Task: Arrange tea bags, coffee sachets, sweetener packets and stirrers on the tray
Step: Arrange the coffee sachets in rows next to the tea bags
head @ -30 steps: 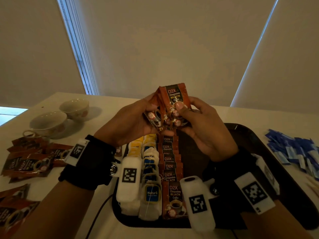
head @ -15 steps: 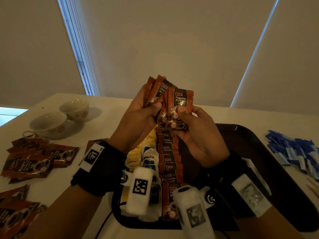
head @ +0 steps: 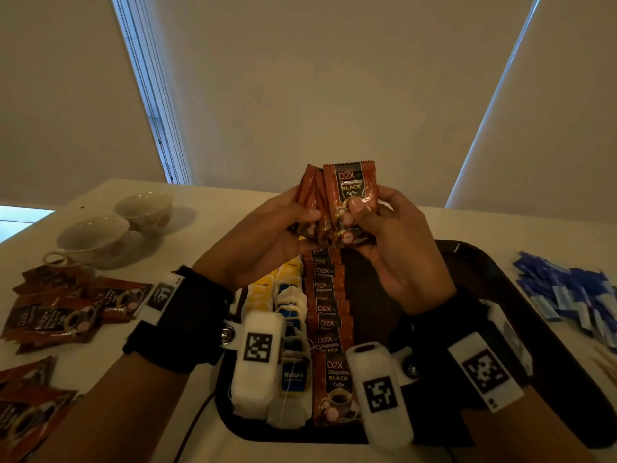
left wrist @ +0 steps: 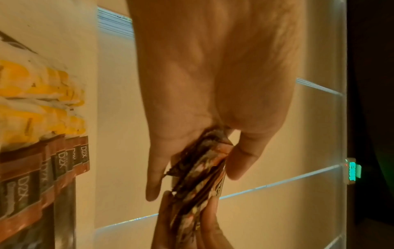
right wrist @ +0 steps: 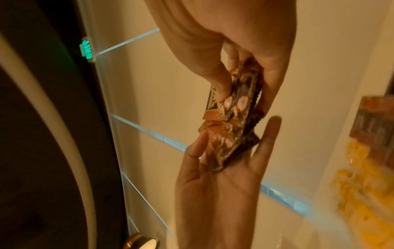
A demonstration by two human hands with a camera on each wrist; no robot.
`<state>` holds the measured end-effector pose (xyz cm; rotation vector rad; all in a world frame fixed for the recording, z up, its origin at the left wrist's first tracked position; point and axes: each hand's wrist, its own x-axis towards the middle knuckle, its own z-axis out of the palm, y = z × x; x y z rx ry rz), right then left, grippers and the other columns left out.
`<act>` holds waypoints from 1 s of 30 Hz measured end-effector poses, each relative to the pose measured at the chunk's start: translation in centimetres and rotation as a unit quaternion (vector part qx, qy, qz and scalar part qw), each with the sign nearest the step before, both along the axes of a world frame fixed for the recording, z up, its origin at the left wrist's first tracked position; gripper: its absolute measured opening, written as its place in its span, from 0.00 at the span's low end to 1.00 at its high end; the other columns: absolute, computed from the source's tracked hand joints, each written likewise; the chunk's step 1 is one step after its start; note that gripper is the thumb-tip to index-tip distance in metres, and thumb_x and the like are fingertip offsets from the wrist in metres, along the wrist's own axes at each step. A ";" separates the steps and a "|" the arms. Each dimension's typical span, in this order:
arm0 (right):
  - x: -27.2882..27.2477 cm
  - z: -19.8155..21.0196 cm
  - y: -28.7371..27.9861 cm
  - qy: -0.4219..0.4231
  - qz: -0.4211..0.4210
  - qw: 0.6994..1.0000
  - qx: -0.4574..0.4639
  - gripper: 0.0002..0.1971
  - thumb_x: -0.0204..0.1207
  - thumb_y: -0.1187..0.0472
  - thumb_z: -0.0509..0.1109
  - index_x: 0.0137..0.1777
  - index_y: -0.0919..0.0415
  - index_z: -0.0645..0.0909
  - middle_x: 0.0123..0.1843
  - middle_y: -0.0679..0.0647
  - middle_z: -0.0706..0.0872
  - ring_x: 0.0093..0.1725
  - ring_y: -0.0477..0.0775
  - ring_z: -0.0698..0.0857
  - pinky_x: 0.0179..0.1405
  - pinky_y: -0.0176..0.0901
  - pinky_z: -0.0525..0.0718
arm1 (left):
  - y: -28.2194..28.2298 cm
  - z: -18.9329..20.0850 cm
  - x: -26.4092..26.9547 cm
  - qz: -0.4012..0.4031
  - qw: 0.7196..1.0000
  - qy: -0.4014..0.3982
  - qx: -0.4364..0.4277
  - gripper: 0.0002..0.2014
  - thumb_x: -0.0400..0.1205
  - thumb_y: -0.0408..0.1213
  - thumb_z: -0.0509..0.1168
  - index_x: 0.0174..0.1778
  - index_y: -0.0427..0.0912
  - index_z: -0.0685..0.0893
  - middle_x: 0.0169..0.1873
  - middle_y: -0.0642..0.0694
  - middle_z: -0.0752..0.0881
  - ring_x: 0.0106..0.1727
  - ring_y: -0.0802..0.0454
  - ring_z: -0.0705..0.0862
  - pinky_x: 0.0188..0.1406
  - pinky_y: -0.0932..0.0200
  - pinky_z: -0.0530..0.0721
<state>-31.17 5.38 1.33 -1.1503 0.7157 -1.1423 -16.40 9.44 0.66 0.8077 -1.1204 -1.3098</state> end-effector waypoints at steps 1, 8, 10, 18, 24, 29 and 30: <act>0.0 -0.1 0.0 0.010 0.000 1.000 -0.019 0.13 0.77 0.68 0.67 0.62 0.63 0.77 0.47 0.56 0.88 0.47 0.53 0.87 0.44 0.48 0.89 | 0.0 0.0 0.1 -0.009 1.000 0.001 0.007 0.19 0.78 0.28 0.61 0.67 0.40 0.77 0.58 0.40 0.86 0.59 0.44 0.86 0.56 0.50 0.86; 0.8 -1.5 0.7 0.113 -0.075 0.970 -0.201 0.09 0.77 0.57 0.70 0.55 0.54 0.82 0.53 0.49 0.88 0.54 0.45 0.86 0.52 0.40 0.83 | 0.4 -0.3 -0.4 -0.018 0.999 0.026 0.017 0.17 0.78 0.32 0.63 0.63 0.41 0.79 0.57 0.42 0.88 0.59 0.44 0.86 0.52 0.48 0.87; 1.0 -2.2 0.5 0.204 -0.141 0.932 -0.264 0.16 0.72 0.39 0.66 0.55 0.44 0.81 0.58 0.48 0.85 0.62 0.48 0.80 0.61 0.43 0.77 | 0.5 -0.1 -0.8 -0.002 1.000 0.022 0.008 0.15 0.76 0.35 0.63 0.59 0.40 0.81 0.53 0.42 0.89 0.55 0.45 0.88 0.48 0.49 0.88; 1.1 -1.5 1.8 0.402 -0.097 0.859 -0.301 0.25 0.80 0.41 0.55 0.77 0.40 0.66 0.84 0.55 0.51 0.82 0.53 0.46 0.75 0.51 0.57 | 0.4 0.2 -0.9 0.020 0.998 0.063 0.004 0.17 0.82 0.33 0.55 0.67 0.45 0.77 0.41 0.45 0.90 0.44 0.51 0.89 0.41 0.58 0.88; -0.1 -0.4 0.7 0.467 0.030 0.765 -0.442 0.64 0.56 0.34 0.77 0.80 0.42 0.31 0.85 0.49 0.37 0.82 0.52 0.37 0.77 0.57 0.48 | 0.3 0.2 -0.8 0.042 0.998 0.037 0.034 0.14 0.83 0.28 0.54 0.62 0.39 0.79 0.36 0.42 0.89 0.37 0.51 0.89 0.34 0.58 0.88; 0.0 -1.0 0.3 0.469 0.020 0.743 -0.477 0.59 0.59 0.42 0.80 0.83 0.51 0.46 0.82 0.49 0.59 0.82 0.48 0.47 0.77 0.55 0.56 | 0.4 0.2 -1.3 0.030 0.993 -0.090 0.071 0.12 0.81 0.27 0.59 0.58 0.40 0.80 0.47 0.36 0.88 0.49 0.44 0.88 0.51 0.51 0.86; 0.0 -1.1 0.2 0.457 0.008 0.748 -0.481 0.54 0.59 0.45 0.81 0.82 0.53 0.54 0.79 0.52 0.65 0.80 0.50 0.53 0.76 0.54 0.59 | 0.5 0.2 -1.3 0.022 0.992 -0.103 0.074 0.12 0.81 0.26 0.59 0.58 0.39 0.81 0.48 0.36 0.87 0.50 0.43 0.87 0.54 0.49 0.85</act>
